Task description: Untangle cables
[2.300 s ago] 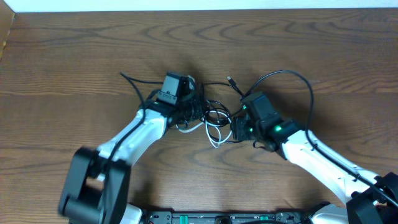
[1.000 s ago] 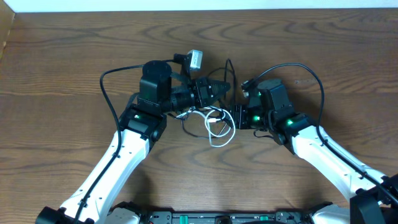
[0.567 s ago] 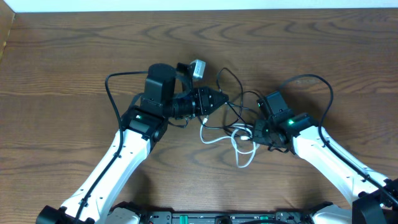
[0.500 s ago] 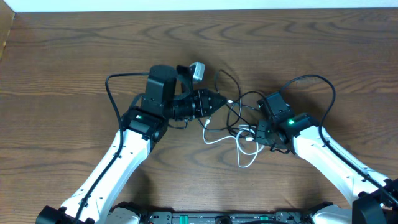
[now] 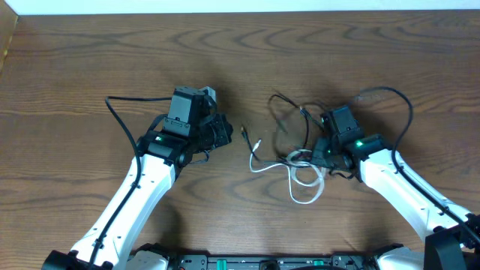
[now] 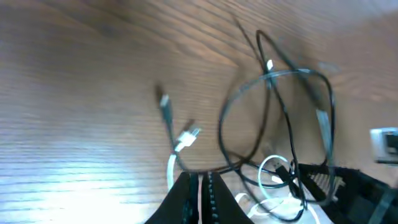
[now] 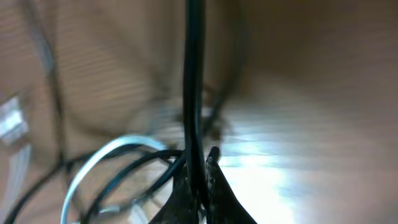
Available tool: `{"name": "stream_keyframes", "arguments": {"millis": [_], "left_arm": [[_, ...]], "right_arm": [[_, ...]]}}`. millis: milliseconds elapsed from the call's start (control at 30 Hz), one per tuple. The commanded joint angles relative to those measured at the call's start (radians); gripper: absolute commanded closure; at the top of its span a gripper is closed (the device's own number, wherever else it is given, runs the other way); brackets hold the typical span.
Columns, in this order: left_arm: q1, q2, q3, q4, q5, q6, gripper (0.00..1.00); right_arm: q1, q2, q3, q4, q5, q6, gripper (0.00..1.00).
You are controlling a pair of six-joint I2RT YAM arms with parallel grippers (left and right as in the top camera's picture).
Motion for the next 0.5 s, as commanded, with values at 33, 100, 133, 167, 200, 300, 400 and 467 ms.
{"name": "stream_keyframes", "arguments": {"millis": [33, 100, 133, 167, 200, 300, 400, 467], "left_arm": [[-0.002, -0.013, 0.019, -0.013, -0.019, 0.022, 0.93], [-0.003, -0.013, 0.016, -0.020, 0.032, 0.022, 0.92], [-0.006, -0.013, 0.014, -0.028, 0.052, 0.022, 0.93], [-0.011, -0.013, 0.014, -0.039, 0.061, 0.022, 0.92], [-0.020, -0.012, 0.014, -0.055, 0.063, 0.022, 0.92], [-0.050, -0.008, 0.014, -0.097, 0.063, 0.037, 0.93], [-0.076, 0.003, 0.014, -0.146, 0.062, 0.083, 0.92], [-0.087, 0.016, 0.014, -0.172, 0.063, 0.081, 0.93]], "right_arm": [[0.001, 0.002, -0.004, 0.050, -0.372, -0.228, 0.99], [0.001, 0.002, -0.004, 0.053, -0.404, -0.249, 0.99], [0.001, 0.002, -0.004, 0.052, -0.415, -0.261, 0.99], [0.001, 0.002, -0.004, 0.052, -0.426, -0.274, 0.99], [0.001, 0.002, -0.004, 0.053, -0.436, -0.286, 0.99], [0.001, 0.002, -0.004, 0.055, -0.445, -0.294, 0.99], [0.001, 0.002, -0.004, 0.059, -0.429, -0.294, 0.99], [0.001, 0.002, -0.004, 0.058, -0.407, -0.293, 0.97]]}}
